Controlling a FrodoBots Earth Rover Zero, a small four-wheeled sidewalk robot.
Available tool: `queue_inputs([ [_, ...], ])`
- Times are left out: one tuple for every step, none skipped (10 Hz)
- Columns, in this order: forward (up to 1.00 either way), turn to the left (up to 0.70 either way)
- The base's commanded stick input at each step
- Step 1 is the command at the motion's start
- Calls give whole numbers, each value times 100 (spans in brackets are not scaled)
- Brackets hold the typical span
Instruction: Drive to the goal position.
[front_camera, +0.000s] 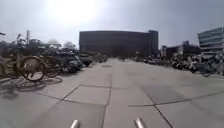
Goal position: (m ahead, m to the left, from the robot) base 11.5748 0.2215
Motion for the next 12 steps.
queue_inputs([
  [100,0],
  [100,0],
  [100,0],
  [100,0],
  [100,0],
  [100,0],
  [100,0],
  [100,0],
  [100,19],
  [100,27],
  [100,27],
  [100,27],
])
